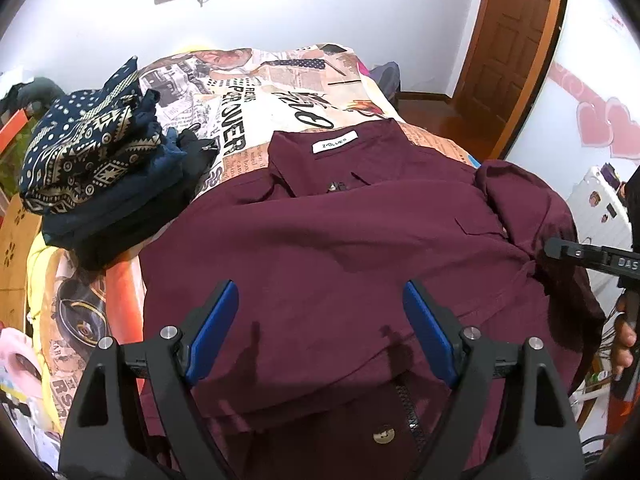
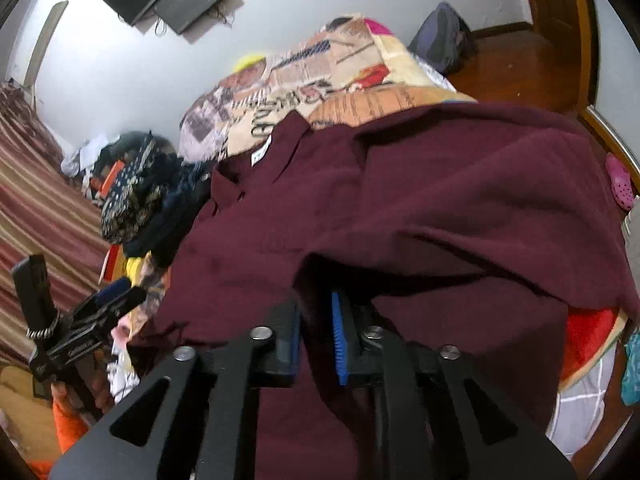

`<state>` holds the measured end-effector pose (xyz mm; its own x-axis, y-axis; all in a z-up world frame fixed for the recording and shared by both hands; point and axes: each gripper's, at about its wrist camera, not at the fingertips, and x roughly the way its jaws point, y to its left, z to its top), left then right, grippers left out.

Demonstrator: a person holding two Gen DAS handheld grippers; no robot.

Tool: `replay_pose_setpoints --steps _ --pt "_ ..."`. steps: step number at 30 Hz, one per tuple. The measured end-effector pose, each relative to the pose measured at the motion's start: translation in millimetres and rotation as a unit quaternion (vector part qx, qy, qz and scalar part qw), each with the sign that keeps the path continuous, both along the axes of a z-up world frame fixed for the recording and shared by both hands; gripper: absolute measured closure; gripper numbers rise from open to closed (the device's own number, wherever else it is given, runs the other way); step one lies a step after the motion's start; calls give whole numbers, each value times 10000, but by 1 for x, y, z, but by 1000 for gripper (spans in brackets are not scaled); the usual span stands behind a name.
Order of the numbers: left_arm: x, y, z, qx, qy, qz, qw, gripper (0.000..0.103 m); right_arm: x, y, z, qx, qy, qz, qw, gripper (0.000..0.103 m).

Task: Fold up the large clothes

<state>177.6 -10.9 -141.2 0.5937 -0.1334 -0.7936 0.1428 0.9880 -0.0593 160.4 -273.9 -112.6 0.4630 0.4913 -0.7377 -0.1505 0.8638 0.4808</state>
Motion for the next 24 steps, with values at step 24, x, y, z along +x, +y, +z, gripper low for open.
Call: replay_pose_setpoints --steps 24 --pt "21 -53 -5 179 58 -354 9992 19 -50 -148 27 319 -409 -2609 9640 45"
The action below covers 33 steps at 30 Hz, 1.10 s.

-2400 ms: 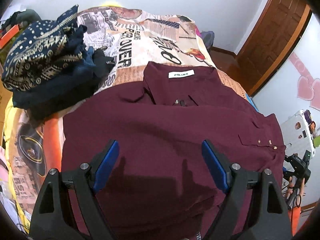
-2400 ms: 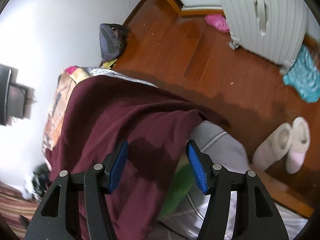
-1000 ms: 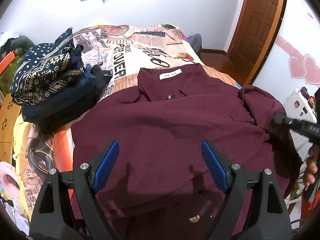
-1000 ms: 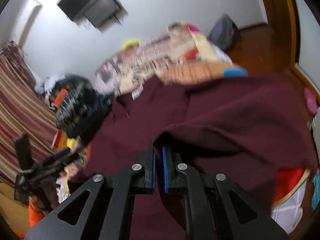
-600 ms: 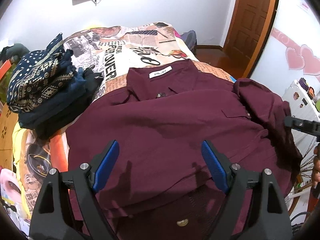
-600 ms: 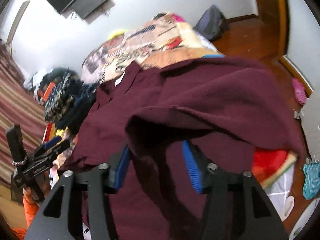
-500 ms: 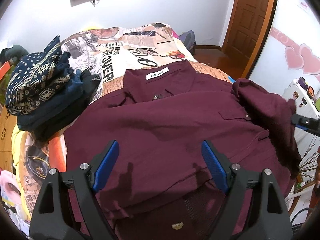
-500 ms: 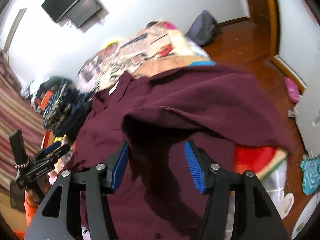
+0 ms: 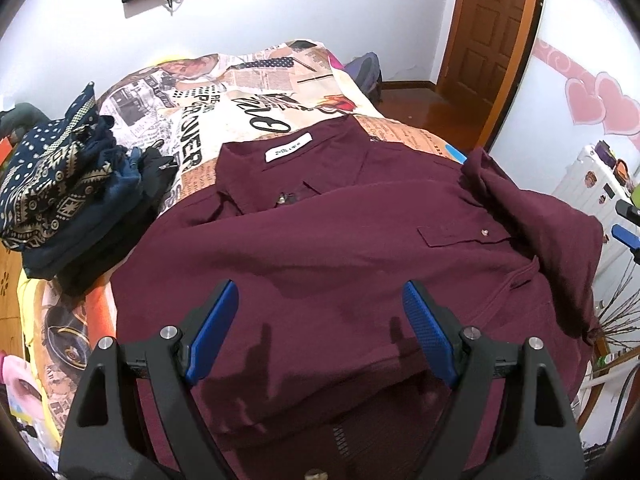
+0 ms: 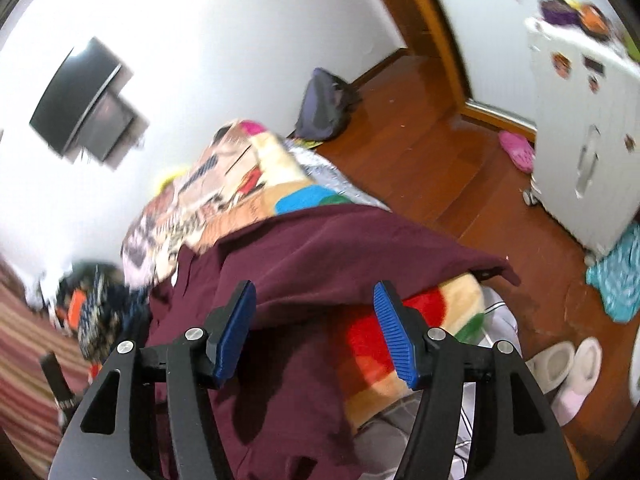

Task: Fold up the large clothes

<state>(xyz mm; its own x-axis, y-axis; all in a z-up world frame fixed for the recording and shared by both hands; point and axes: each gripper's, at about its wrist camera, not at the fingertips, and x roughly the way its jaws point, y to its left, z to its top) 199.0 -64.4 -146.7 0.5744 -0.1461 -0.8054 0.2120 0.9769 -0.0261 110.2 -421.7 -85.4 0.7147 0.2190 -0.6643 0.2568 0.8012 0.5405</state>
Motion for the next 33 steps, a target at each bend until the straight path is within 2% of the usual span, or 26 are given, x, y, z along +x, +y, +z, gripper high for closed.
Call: replay_pose_setpoints --steps 6,12,15,20,21,23,24,25,29,33 --pt "4 -12 -1 54 -14 -57 10000 19 17 -28 -45 653 545 -607 9945 45" --pt "6 -16 -1 92 -7 -74 9999 19 35 -36 -94 1300 1020 -700 9838 45" --pt "6 -16 -1 93 4 -25 10000 19 41 -42 -109 1509 1052 -735 9802 42" --pt "6 -10 -1 86 -5 60 9999 19 58 -47 -107 1162 891 -839 9857 43" --pt "6 -9 -1 91 -15 79 9999 19 60 -48 -107 1100 888 -836 9864 48" --pt "6 -5 0 87 -37 126 9999 19 69 -46 -105 967 851 -765 9887 67" --pt "6 -3 0 79 -46 143 9999 19 72 -45 -104 945 852 -721 9893 83" --pt "5 0 1 68 -57 170 9998 19 75 -43 -101 905 855 -694 9898 91" --pt "3 9 3 28 -114 269 9996 19 81 -33 -74 612 554 -487 9954 94" --pt "-1 24 7 -35 -204 393 9990 19 80 -11 -23 319 -25 -63 9995 95"
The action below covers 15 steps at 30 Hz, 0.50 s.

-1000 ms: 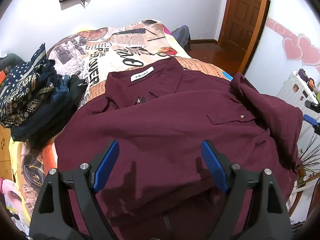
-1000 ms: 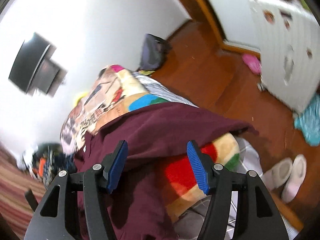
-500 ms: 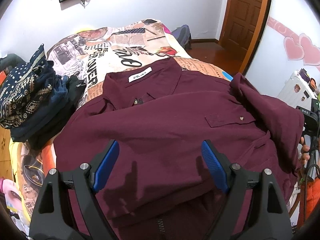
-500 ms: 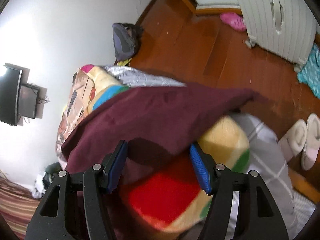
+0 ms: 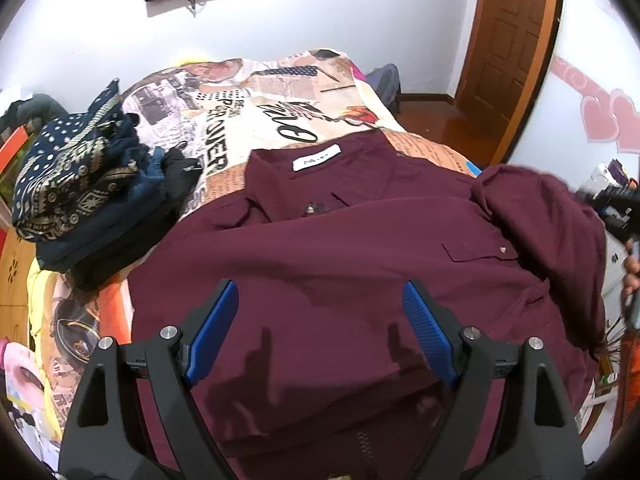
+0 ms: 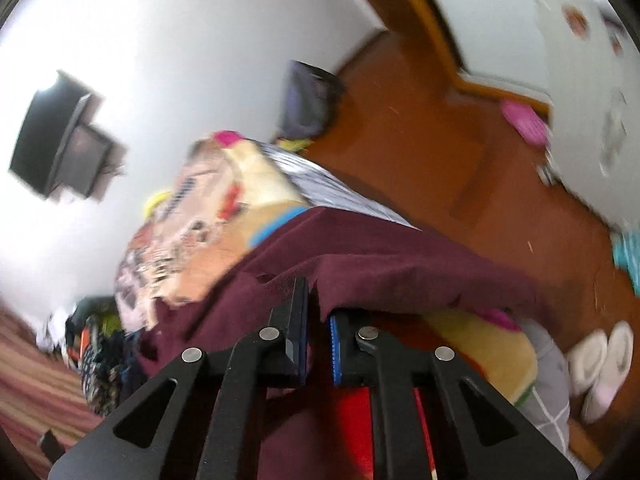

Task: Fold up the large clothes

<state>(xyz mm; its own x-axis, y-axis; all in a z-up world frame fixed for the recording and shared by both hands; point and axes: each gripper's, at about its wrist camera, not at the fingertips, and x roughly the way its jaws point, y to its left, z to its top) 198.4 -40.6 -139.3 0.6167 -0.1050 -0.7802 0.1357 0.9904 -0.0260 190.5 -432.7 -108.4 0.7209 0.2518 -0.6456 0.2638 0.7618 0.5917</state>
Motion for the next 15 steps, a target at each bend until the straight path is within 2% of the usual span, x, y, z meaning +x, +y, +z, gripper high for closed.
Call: replay_pose_setpoints --steps 4,9,12,15 --pt "-5 17 5 -127 -102 127 9998 19 -7 39 62 -391 -763 570 9947 96" --pt "-14 41 15 -209 -300 265 9990 19 -15 109 127 -552 -1614 1559 9729 96" --pt "-21 58 23 -278 -429 366 9980 19 -16 157 145 -571 -1850 2155 9571 96" --pt "-30 77 31 -340 -579 502 9965 19 -11 207 146 -641 -1867 2709 9421 96"
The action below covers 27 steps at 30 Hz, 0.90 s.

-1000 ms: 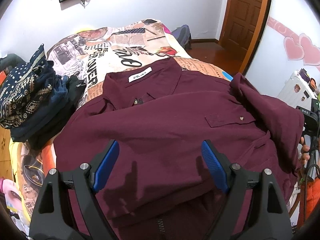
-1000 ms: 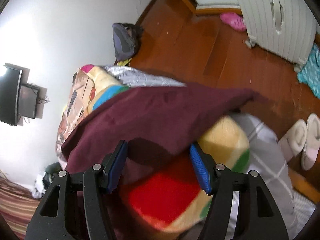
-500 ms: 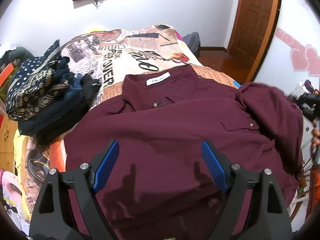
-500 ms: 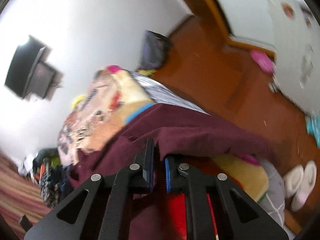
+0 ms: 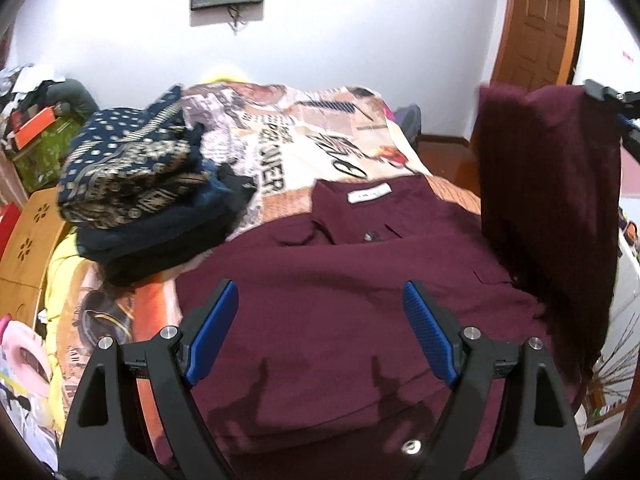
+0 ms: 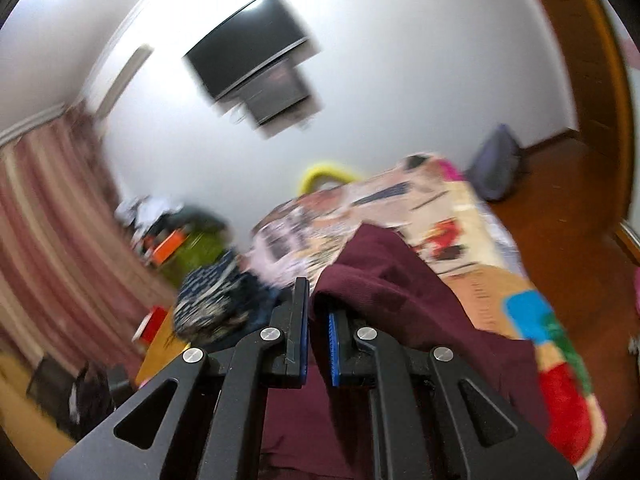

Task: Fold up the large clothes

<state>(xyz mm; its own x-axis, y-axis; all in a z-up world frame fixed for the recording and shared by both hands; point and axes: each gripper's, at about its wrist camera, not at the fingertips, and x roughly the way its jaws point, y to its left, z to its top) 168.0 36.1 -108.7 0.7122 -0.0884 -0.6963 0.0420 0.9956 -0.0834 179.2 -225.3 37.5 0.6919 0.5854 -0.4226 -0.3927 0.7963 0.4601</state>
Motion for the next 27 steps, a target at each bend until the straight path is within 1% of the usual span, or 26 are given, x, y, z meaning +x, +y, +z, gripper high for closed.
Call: replay_pose_setpoints --steps 1,4,7,11,13,16,18,20,22,23,25,27 --pt "-3 7 3 -14 -47 55 10000 19 2 14 -3 -58 40 151 9999 96" --pt "-13 29 7 -49 -147 245 9996 19 7 62 -24 -357 271 624 9970 96" --pt "-21 46 6 -88 -139 396 9991 19 16 102 -59 -674 725 1086 9891 96" --pt "-28 58 1 -77 -75 506 9987 19 20 140 -112 -1222 1377 1601 9698 96" --pt "-31 62 -3 -72 -30 533 9986 19 18 152 -135 -1509 1587 1751 9599 96" --pt "-32 60 -5 -57 4 529 9986 19 14 159 -155 -1703 1897 2001 9460 95" --pt "-31 57 -6 -25 10 498 9988 19 12 165 -163 -1921 2043 2096 9367 95" --pt "-30 51 -6 30 10 430 9991 19 9 170 -173 -2104 2236 2202 9259 89" --pt "-29 45 -5 83 11 373 9993 19 8 171 -177 -2189 2443 2324 9156 79" --pt "-28 41 -4 118 13 333 9994 19 5 168 -177 -2187 2484 2366 9135 77" --pt "-26 34 -2 176 9 253 9995 19 2 163 -171 -2191 2429 2369 9148 72" --pt "-24 25 1 247 -20 149 9996 19 -2 153 -157 -2214 2232 2278 9216 68"
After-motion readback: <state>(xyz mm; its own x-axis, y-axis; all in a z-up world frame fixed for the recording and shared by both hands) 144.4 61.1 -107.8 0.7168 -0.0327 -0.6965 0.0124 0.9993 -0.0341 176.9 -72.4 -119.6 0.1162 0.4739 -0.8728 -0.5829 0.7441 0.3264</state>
